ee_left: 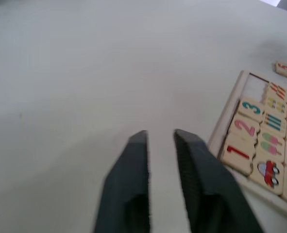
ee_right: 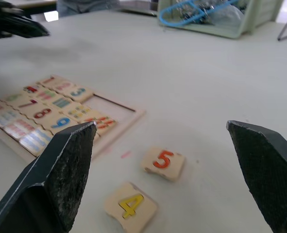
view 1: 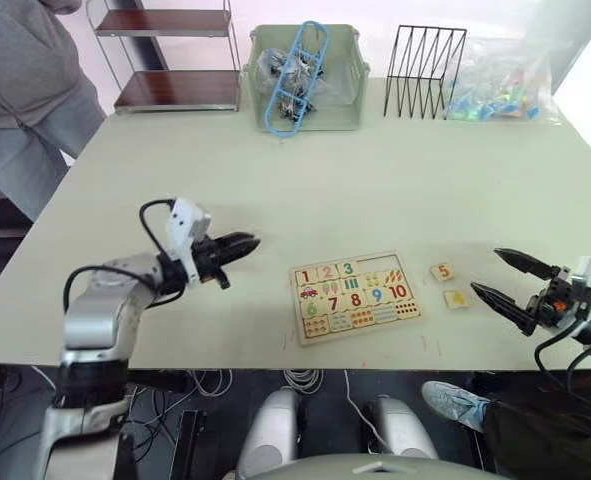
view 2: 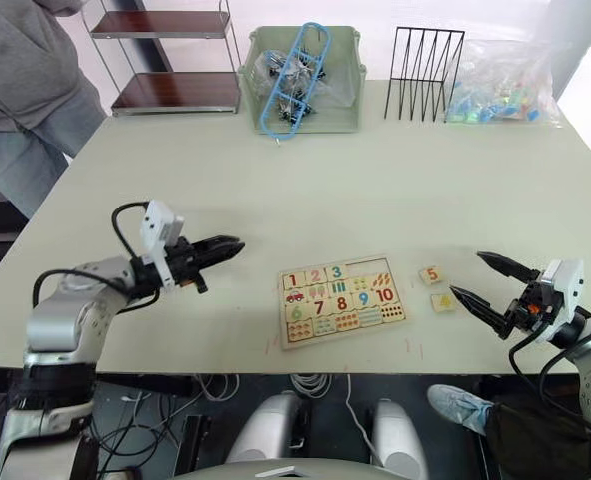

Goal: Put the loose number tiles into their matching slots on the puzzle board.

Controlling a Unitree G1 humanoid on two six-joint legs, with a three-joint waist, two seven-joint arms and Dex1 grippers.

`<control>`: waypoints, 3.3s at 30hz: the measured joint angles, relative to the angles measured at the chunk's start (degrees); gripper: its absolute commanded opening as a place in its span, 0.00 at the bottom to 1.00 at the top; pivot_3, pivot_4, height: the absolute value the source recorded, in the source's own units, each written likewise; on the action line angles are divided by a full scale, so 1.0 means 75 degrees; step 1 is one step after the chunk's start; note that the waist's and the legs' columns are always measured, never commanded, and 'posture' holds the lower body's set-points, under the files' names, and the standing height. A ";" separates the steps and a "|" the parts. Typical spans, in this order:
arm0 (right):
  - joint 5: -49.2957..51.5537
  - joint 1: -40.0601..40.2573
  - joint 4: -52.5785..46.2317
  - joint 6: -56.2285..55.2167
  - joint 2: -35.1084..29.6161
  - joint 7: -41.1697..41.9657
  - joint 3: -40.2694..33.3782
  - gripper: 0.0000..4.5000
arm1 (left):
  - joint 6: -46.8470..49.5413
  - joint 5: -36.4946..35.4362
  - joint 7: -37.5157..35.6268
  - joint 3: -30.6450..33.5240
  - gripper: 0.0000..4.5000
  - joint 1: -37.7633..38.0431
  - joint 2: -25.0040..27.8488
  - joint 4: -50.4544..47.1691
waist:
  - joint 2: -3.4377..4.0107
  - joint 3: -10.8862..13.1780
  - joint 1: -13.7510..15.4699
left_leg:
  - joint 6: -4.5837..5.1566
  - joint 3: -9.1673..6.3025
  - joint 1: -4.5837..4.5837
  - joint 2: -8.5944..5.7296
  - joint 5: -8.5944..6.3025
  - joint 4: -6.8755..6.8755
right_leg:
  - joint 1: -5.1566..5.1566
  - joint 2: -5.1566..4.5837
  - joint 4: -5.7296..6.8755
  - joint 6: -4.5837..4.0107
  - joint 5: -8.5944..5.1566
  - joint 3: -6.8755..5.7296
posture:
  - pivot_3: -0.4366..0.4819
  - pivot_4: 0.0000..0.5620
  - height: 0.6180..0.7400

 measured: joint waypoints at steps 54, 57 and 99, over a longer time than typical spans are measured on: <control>-0.0054 0.0012 0.1997 -0.1403 0.0118 0.0827 -0.0356 1.00 | -0.1443 -0.1195 0.1228 0.1786 0.99 0.3632 -0.0308 -0.1639 | 0.0003 -0.0003 0.0001 | 0.0005 0.0008 0.0000 -0.0004 -0.0006 -0.0055 | 0.0004 -0.0056 -0.0076 -0.0034 -0.0014 -0.0013 | 0.48 0.27 1.00; -0.0050 0.0012 0.1983 -0.1460 0.0123 0.0813 -0.0357 1.00 | -0.1472 -0.1192 0.1179 0.1776 0.99 0.3552 -0.0283 -0.1560 | 0.0004 -0.0003 0.0001 | 0.0005 0.0008 0.0000 -0.0005 -0.0006 -0.0055 | 0.0004 -0.0058 -0.0078 -0.0034 -0.0014 -0.0013 | 0.48 0.27 1.00; -0.1322 -0.2210 0.2904 -0.1692 -0.1408 0.3362 0.1492 1.00 | -0.2991 -0.1506 -0.4193 -0.0032 0.99 0.1098 0.1654 0.0197 | 0.0010 0.0003 -0.0013 | 0.0007 0.0026 0.0008 -0.0008 -0.0003 -0.0097 | -0.0012 -0.0001 -0.0078 -0.0008 -0.0001 -0.0060 | 0.48 0.27 1.00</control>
